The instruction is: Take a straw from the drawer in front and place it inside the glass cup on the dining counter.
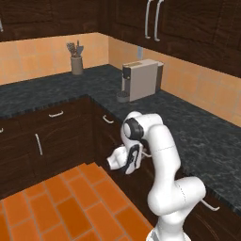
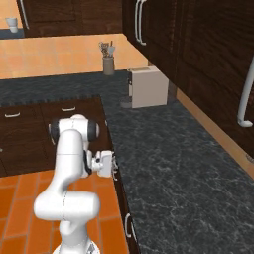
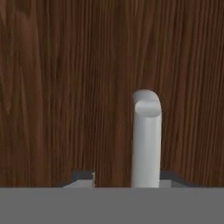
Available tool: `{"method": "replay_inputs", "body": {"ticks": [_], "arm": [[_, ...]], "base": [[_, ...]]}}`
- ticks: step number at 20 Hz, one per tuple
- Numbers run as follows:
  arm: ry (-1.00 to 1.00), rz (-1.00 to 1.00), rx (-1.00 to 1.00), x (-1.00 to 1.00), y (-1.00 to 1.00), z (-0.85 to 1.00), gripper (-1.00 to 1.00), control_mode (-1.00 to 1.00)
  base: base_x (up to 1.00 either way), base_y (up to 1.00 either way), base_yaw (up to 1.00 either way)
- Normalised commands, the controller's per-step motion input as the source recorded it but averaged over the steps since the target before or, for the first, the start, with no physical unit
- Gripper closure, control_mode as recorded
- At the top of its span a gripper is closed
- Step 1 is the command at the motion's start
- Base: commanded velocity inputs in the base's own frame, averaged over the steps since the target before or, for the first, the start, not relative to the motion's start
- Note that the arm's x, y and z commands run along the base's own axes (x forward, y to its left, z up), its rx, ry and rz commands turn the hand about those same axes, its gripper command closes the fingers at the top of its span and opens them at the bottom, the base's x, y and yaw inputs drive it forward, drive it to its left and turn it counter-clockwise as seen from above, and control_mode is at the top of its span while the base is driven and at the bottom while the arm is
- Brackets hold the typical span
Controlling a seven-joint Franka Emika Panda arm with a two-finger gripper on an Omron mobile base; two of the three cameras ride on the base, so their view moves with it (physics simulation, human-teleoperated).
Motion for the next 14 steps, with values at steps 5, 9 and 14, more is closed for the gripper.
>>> {"method": "replay_inputs", "body": {"ticks": [5, 9, 14], "arm": [[0.00, 0.00, 0.00, -0.42, 0.52, 0.02, 1.00, -1.00], [0.00, 0.01, 0.00, -0.47, 0.71, 0.00, 1.00, -1.00], [0.00, 0.02, 0.00, -0.64, 0.85, 0.00, 1.00, -1.00]], "base": [[0.00, 0.00, 0.00], [0.00, 0.00, 0.00], [0.00, 0.00, 0.00]]}}
